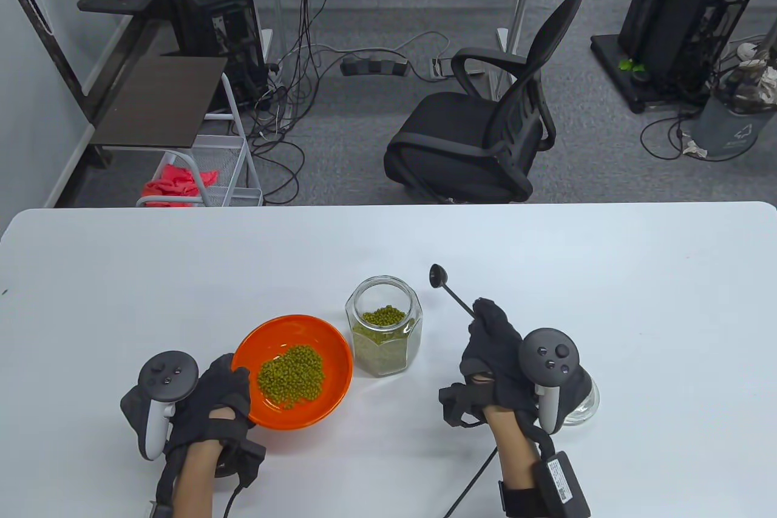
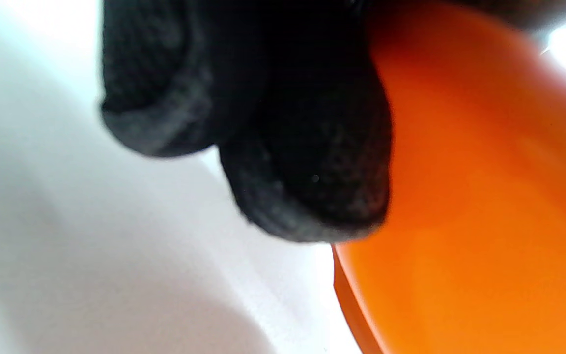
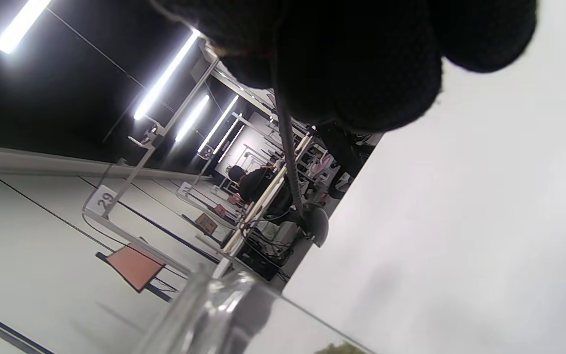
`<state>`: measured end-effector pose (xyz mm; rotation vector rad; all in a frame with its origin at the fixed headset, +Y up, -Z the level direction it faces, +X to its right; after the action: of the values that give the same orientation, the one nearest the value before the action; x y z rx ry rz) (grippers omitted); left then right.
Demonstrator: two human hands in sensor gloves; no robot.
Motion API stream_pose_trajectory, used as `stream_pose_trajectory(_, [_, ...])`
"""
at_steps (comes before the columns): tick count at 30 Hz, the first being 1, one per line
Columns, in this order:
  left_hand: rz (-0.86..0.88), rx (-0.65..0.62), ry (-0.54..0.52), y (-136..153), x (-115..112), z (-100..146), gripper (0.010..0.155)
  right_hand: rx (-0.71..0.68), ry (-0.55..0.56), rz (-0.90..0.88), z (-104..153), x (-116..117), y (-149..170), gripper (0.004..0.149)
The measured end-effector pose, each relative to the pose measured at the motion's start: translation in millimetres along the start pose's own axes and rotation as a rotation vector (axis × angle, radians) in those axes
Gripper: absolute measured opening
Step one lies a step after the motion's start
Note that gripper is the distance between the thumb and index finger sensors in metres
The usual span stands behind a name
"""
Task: Portion mung beans with measuring scoop (Bowl in hand)
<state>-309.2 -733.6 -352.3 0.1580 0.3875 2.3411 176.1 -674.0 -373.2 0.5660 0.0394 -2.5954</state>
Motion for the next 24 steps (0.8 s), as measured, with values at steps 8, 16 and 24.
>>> stream_pose_trajectory(8, [0.002, 0.000, 0.002, 0.1, 0.0, 0.0, 0.057, 0.015, 0.022, 0.154, -3.4, 6.6, 16.4, 0.043])
stream_pose_trajectory(16, [0.000, -0.001, 0.000, -0.1, 0.3, 0.1, 0.057, 0.034, 0.012, 0.329, -3.0, 14.8, 22.6, 0.043])
stream_pose_trajectory(24, [-0.001, -0.003, 0.000, -0.2, 0.6, 0.0, 0.057, 0.083, -0.056, 0.581, -1.1, 28.8, 25.3, 0.044])
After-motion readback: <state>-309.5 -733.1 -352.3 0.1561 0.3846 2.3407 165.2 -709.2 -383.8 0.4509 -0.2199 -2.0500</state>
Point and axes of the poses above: the tracker on the back of each hand, its own y axis roughly to the little-finger side, its own z axis roughly from the fingertips to the wrist, x = y × z, the point moved 5 cm from there along -z, roughly from the wrist to the fingertips, and after that the axes turned 4 degrees about -z, right-handed, at the moved point
